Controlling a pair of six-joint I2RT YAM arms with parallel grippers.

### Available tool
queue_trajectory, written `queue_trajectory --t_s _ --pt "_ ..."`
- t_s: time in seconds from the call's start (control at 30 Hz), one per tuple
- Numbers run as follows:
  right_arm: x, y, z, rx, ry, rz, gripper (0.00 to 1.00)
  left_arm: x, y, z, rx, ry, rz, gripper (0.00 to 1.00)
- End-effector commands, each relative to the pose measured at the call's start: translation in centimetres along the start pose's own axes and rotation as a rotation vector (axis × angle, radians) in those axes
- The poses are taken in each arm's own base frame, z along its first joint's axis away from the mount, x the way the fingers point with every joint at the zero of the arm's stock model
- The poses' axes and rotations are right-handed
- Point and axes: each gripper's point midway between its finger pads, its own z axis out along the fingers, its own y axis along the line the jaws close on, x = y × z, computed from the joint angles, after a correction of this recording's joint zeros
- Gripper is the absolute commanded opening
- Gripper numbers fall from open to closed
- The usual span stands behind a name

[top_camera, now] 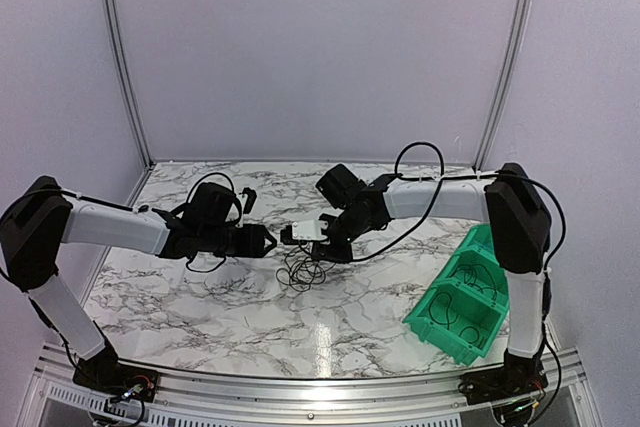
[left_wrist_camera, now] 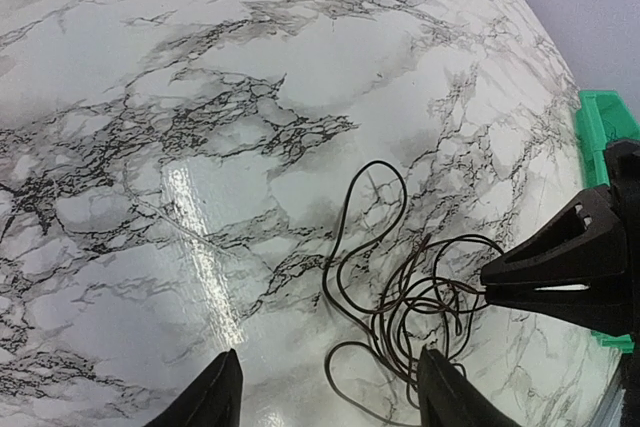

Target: Untangle the cables

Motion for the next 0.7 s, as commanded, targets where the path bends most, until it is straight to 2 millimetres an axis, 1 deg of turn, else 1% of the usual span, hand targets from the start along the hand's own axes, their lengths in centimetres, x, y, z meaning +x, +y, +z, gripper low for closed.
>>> queue_trajectory --t_s 0.0,0.13,0.27,0.33,0.47,0.67 --pt "-1.0 -1.3 -0.2 0.054 -0.022 0.031 0.01 -0.9 -0.6 -0.4 0.031 -0.049 -0.006 0.63" --pt "-2.4 -2.1 -1.9 0.081 -0.05 0.036 0.0 -1.1 -0.8 -0.5 0.05 -0.064 -0.015 0.63" --pt "-4.4 -2.9 -3.9 0.09 -0.107 0.073 0.0 -1.1 -1.5 -0.7 0.094 -0.088 -0.022 0.63" --pt "-4.9 -3.0 -4.3 0.084 -0.123 0.085 0.0 -1.2 -1.7 -0.7 0.108 -0.095 -0.025 0.63" --pt "-5.5 -3.5 -4.7 0.09 -0.137 0.131 0.0 -1.3 -2.7 -1.0 0.159 -0.111 -0.025 0.63" --pt "-7.2 -5.3 -6.1 0.106 -0.197 0.231 0.0 -2.4 -4.9 -1.9 0.263 -0.198 -0.033 0.63"
